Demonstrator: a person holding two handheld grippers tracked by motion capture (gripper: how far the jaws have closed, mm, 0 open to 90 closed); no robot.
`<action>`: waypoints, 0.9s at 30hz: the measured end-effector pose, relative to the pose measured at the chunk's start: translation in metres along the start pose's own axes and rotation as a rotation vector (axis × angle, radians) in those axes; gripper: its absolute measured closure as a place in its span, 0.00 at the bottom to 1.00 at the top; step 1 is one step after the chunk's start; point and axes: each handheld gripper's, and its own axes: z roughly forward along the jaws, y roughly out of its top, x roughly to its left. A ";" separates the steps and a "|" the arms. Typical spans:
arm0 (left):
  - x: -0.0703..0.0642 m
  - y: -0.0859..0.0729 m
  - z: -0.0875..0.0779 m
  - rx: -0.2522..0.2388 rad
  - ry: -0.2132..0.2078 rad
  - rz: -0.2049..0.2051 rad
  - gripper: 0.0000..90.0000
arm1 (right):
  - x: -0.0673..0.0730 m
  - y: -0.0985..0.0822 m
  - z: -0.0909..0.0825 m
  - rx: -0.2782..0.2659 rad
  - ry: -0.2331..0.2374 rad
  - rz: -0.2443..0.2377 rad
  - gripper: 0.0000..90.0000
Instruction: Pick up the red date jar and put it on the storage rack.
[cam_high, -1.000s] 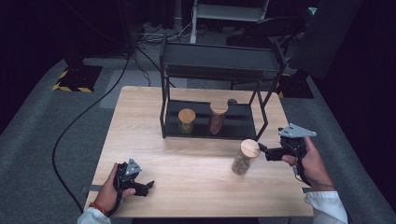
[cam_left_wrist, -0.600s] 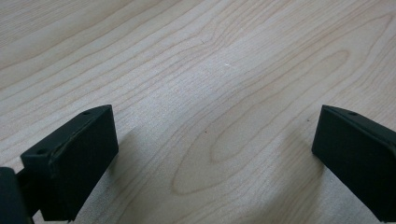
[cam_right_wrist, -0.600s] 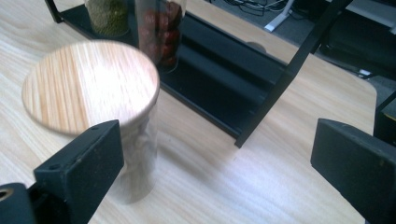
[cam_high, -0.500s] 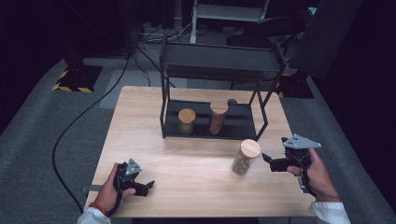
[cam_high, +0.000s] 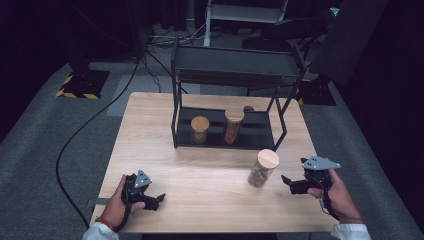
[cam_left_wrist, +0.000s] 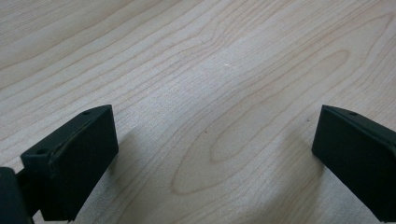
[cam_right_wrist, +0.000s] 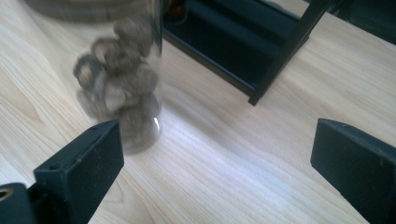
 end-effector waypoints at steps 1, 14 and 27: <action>0.000 0.000 0.000 0.000 0.000 0.000 0.00 | 0.000 -0.002 0.001 0.002 0.000 -0.007 0.03; 0.000 0.000 0.000 0.000 0.000 0.000 0.00 | 0.003 -0.027 0.023 0.066 -0.032 -0.059 0.03; 0.000 0.000 0.000 0.000 0.000 0.000 0.00 | -0.007 -0.057 0.039 0.072 -0.008 0.015 0.03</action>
